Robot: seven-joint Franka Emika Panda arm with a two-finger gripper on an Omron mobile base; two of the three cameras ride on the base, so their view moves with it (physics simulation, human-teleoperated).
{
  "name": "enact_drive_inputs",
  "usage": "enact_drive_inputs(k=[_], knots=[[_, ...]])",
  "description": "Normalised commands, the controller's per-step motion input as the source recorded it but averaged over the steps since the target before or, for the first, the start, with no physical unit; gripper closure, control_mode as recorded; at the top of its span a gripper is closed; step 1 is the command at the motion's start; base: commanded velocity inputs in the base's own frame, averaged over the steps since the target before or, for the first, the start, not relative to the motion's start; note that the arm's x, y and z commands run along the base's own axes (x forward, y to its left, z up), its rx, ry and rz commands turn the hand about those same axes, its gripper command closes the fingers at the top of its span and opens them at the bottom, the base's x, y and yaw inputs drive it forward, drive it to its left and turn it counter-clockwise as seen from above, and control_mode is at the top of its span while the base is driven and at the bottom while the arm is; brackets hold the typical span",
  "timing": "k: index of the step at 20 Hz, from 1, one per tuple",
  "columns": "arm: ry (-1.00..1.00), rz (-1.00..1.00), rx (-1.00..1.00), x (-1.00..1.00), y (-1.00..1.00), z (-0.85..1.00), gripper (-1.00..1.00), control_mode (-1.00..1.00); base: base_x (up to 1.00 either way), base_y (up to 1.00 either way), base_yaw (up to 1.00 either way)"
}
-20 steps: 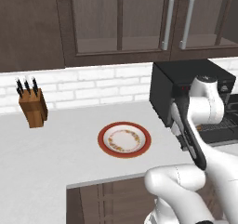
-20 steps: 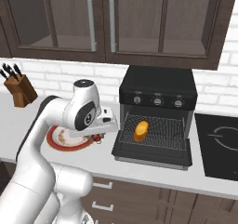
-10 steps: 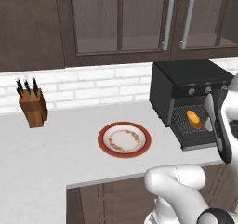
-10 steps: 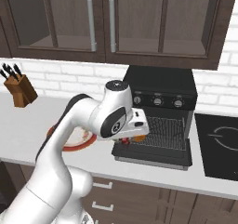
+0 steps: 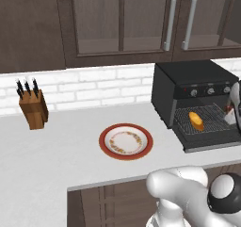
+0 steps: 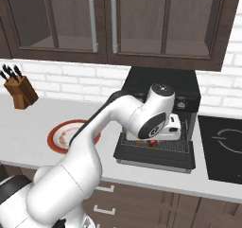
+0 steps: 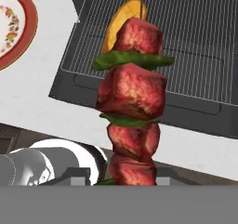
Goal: Pick up the kebab skewer and baguette bread, and place them inside the toaster oven. Close the toaster oven door and start by setting the timer.
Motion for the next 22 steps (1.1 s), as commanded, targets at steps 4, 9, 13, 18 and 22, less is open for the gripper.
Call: enact_drive_inputs(k=[4, 9, 13, 18, 22], knots=[[0.00, -0.06, 0.15, 0.13, 0.00, -0.10, 1.00, -1.00, 0.00, 0.00, 0.00], [0.00, -0.05, 0.06, 0.30, 0.01, -0.36, 1.00, -1.00, 0.00, 0.00, 0.00], [0.00, -0.02, 0.00, 0.35, 0.04, -0.42, 1.00, -1.00, 0.00, 0.00, 0.00], [0.00, 0.00, 0.00, 0.45, -0.04, -0.13, 1.00, -1.00, 0.00, 0.00, 0.00], [0.04, 0.00, 0.00, 0.46, -0.11, -0.05, 1.00, -1.00, 0.00, 0.00, 0.00]])
